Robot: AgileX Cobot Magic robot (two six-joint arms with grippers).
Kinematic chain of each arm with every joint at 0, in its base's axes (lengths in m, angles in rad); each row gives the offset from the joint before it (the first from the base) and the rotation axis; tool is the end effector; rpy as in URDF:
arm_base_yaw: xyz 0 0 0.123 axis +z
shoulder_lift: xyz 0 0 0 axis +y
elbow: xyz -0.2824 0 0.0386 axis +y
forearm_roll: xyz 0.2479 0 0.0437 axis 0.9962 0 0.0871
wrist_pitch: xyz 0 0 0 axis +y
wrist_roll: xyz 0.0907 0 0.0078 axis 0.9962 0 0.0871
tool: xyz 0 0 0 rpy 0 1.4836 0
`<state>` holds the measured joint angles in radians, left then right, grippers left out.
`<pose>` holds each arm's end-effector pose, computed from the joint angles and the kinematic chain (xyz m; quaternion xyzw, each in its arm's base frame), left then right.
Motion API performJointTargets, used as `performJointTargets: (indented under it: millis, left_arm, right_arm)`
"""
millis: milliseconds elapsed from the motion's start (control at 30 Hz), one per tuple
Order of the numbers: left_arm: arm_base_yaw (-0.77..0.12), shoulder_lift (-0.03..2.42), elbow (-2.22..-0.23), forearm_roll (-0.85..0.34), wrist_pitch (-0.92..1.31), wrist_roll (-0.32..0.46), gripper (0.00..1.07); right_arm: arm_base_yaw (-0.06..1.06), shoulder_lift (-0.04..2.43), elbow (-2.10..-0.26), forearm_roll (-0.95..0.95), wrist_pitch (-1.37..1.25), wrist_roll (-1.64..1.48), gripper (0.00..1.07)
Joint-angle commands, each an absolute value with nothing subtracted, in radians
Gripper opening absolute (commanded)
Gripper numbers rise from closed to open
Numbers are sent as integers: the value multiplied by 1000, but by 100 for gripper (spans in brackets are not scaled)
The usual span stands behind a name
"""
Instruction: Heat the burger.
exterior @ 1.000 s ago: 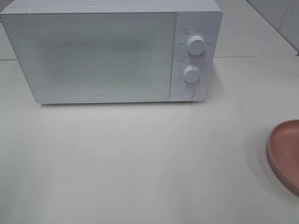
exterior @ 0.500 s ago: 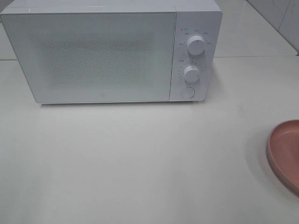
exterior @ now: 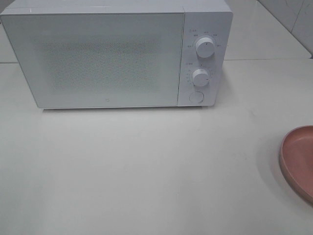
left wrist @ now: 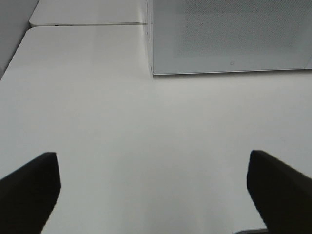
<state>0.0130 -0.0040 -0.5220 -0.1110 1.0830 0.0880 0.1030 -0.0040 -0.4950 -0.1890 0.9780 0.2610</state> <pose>-0.0092 -0.0090 0.2818 0.0354 0.8502 -0.0289 0.5244 -0.0010 -0.0144 0.2837 0.0650 0.8250 0.0074 0.5614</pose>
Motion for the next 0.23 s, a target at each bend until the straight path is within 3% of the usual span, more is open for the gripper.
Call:
performJointTargets:
  millis: [33,233]
  left_arm:
    - [16,-29,-519,-110,1068,81,95]
    - [16,-29,-519,-110,1068,81,95]
  right_arm:
    - [96,-31,-495,-195,973,255,76]
    - [96,-31,-495,-195,973,255,76]
